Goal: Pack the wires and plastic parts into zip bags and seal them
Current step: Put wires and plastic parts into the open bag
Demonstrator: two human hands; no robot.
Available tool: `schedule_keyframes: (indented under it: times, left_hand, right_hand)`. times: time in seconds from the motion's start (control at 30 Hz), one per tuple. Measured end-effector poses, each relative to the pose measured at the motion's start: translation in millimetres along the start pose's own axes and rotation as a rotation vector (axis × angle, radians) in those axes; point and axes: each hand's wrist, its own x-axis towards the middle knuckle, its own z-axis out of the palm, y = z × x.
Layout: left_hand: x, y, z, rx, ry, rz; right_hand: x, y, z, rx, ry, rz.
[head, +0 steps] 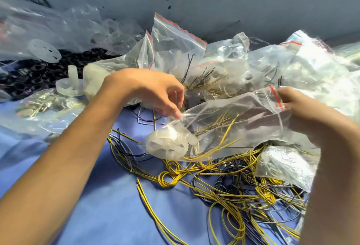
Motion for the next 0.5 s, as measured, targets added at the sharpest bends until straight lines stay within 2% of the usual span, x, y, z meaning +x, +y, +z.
schedule_keyframes:
  times: [0.1,0.3,0.5]
  left_hand:
    - [6,0,5,0.088,-0.057,-0.066]
    - [14,20,21,0.198,-0.235,-0.052]
    - [16,26,27,0.180,-0.207,-0.082]
  right_hand:
    - [4,-1,2,-0.066,0.005,-0.001]
    - [-1,-8,8,-0.111,-0.015,-0.040]
    - [-3,-9,7,-0.099,-0.020,-0.109]
